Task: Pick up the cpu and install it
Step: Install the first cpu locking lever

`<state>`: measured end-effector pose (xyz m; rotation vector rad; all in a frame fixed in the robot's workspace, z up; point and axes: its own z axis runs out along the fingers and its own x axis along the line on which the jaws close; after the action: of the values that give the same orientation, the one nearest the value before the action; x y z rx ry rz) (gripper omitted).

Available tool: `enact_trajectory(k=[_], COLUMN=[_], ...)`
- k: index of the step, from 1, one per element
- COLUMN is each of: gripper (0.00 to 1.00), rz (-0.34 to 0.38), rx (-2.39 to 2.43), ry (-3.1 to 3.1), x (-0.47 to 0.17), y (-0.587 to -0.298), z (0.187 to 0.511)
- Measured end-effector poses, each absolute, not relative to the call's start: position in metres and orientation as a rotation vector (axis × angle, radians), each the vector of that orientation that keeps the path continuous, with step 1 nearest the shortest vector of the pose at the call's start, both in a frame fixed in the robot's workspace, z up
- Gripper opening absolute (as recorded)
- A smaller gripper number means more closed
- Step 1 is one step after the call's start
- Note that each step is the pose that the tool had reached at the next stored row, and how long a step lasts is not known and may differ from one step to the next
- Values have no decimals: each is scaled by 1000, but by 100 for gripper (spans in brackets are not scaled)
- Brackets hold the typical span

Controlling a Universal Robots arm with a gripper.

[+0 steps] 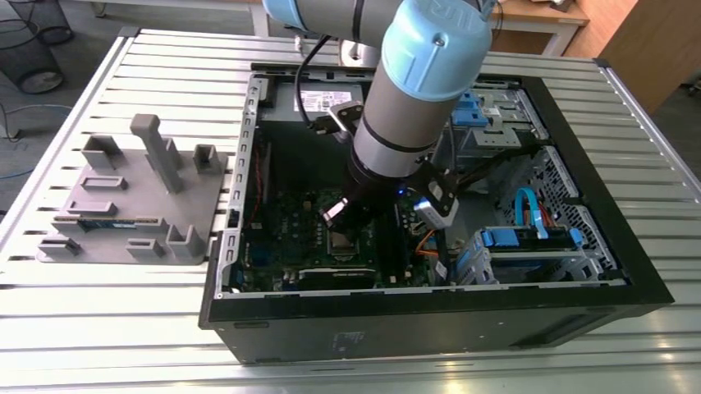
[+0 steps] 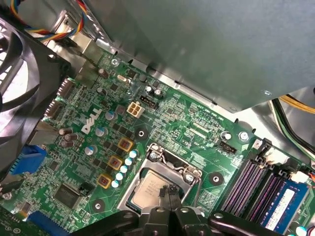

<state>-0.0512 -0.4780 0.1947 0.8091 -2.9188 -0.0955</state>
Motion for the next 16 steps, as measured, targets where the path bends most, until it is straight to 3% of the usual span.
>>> enact_trajectory(k=[16], gripper=[11], rz=[-96], rx=[805], ry=[-2923], x=[-51], y=[-476], z=[226])
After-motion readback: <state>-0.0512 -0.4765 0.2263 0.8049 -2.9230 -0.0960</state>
